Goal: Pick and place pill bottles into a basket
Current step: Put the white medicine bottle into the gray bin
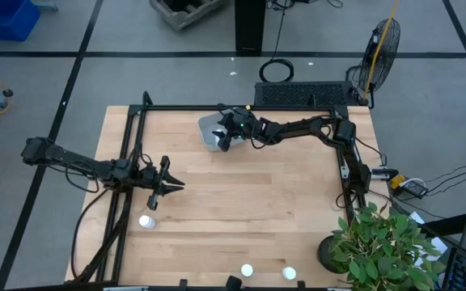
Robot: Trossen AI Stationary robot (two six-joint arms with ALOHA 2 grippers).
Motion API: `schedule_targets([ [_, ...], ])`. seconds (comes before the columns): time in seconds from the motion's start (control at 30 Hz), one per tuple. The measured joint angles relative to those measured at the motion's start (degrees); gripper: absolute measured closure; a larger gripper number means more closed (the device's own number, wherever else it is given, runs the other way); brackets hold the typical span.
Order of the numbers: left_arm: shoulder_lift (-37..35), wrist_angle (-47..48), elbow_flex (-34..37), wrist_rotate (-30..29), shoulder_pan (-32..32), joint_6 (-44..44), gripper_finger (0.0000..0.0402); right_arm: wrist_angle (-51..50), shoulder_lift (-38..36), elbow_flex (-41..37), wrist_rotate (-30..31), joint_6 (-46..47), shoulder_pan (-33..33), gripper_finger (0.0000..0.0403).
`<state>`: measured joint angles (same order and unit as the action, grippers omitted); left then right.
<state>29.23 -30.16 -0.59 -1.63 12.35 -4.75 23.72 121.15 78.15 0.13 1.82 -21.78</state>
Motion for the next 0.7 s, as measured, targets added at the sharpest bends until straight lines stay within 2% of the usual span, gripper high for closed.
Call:
schedule_targets([
  [0.13, 0.00, 0.01, -0.01, 0.00, -0.01, 0.00, 0.0339, -4.22, -0.64, -0.04, -0.20, -2.57, 0.03, 0.0186],
  [0.3, -0.02, 0.01, -0.01, 0.01, -0.01, -0.01, 0.0339, -11.06, -3.23, -0.06, -0.44, -1.28, 0.21, 0.0187],
  [0.43, -0.02, -0.01, 0.00, 0.02, 0.01, 0.00, 0.0339, -11.97, -3.72, 0.10, -0.57, -0.60, 0.97, 0.0187],
  [0.6, -0.01, -0.01, 0.00, 0.02, 0.00, -0.01, 0.0339, -21.39, -4.09, 5.61, -3.14, 6.12, 2.13, 0.0188],
  [0.7, -0.01, -0.01, -0.01, 0.00, 0.01, 0.00, 0.0339, -24.95, -4.06, 8.16, -0.03, 5.13, 3.22, 0.0188],
])
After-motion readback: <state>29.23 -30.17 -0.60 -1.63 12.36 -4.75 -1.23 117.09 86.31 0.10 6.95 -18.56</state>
